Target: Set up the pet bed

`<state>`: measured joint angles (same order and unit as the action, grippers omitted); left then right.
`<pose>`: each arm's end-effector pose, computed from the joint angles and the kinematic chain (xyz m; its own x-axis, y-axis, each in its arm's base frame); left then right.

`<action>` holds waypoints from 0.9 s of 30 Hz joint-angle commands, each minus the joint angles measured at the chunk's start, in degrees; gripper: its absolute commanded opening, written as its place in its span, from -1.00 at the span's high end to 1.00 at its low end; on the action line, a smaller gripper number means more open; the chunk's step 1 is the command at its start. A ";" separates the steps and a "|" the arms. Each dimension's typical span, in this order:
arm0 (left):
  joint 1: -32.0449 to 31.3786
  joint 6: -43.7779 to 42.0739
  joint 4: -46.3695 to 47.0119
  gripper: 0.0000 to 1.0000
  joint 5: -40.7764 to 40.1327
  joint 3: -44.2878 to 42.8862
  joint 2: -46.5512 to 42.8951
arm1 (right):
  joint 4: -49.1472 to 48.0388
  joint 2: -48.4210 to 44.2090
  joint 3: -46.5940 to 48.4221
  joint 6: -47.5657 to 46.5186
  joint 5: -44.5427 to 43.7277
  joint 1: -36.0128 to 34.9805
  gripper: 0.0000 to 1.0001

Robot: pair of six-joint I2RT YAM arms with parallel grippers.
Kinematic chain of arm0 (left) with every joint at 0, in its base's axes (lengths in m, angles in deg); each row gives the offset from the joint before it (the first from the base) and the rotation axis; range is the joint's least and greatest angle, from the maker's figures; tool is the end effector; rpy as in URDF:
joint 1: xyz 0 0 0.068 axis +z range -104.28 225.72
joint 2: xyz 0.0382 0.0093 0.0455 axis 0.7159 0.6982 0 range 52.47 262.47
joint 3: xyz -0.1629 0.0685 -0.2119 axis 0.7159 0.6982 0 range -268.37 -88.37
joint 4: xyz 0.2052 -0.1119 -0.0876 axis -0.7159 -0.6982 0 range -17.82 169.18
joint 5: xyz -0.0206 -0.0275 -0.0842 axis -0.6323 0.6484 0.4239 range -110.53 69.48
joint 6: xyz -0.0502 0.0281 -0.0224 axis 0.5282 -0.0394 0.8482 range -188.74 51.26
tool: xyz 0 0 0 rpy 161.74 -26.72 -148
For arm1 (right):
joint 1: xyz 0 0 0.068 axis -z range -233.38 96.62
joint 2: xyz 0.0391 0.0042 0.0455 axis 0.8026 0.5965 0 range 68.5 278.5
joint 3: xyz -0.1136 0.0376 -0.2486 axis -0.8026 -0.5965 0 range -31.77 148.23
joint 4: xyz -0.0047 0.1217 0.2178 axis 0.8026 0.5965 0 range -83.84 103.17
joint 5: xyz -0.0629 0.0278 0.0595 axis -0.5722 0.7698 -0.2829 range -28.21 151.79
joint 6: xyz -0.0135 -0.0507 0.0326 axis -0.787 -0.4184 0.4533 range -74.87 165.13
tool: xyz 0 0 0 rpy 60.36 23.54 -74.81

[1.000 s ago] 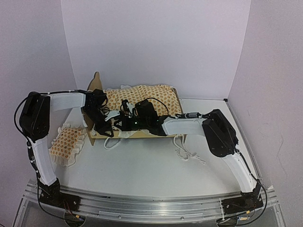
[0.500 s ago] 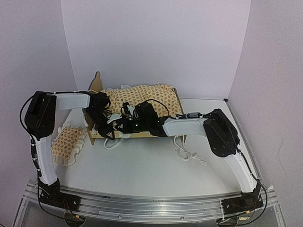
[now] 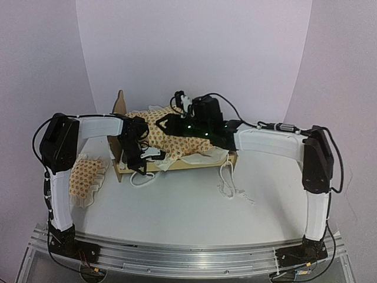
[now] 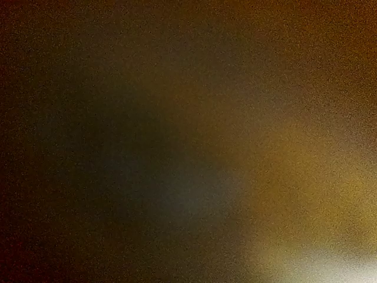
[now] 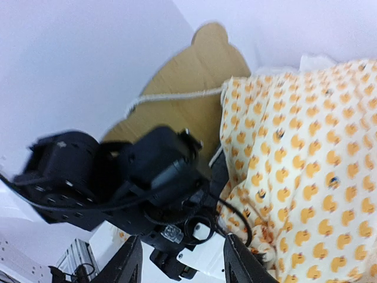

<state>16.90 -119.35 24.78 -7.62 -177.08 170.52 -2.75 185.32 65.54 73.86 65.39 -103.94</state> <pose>0.3372 -0.1975 0.1691 -0.1730 0.9550 -0.2409 0.9848 0.1641 -0.0566 0.3140 0.3865 0.3089 -0.4918 0.1575 -0.8564 -0.6540 0.5825 0.4827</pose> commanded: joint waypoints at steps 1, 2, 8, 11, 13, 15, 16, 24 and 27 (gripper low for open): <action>-0.45 6.97 -14.00 1.00 7.71 -0.63 6.07 | -2.24 -9.94 -5.73 -2.42 -3.15 0.70 0.04; -0.45 7.57 -14.86 1.00 8.47 -2.00 5.82 | -2.29 -11.13 -7.25 -3.47 -1.63 0.67 0.05; -0.47 8.80 -16.94 1.00 11.20 -6.56 4.40 | -5.71 -17.45 -21.22 -17.00 5.27 -3.26 0.26; -0.45 8.50 -16.87 1.00 10.74 -6.52 4.38 | -23.93 -16.46 -34.06 -23.99 6.47 -7.17 0.29; -0.45 7.95 -16.88 1.00 10.43 -6.30 4.35 | -39.46 -11.94 -39.23 -25.31 5.68 -8.16 0.40; -0.48 7.54 -17.09 1.00 10.27 -6.33 4.31 | -44.66 -4.46 -36.93 -23.97 4.39 -8.42 0.59; -0.46 7.45 -17.27 1.00 10.21 -6.50 4.34 | -44.63 -1.21 -33.96 -23.47 3.42 -8.56 0.61; -0.47 8.08 -17.42 1.00 11.64 -8.00 4.87 | -46.73 15.07 -23.20 -22.39 -10.15 -8.76 0.47; -0.46 7.73 -17.43 1.00 11.78 -7.39 4.73 | -46.43 18.46 -19.85 -22.82 -10.89 -8.72 0.38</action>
<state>16.16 -116.59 19.98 -6.39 -184.14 173.74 -43.31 200.94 40.11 52.05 59.40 -112.81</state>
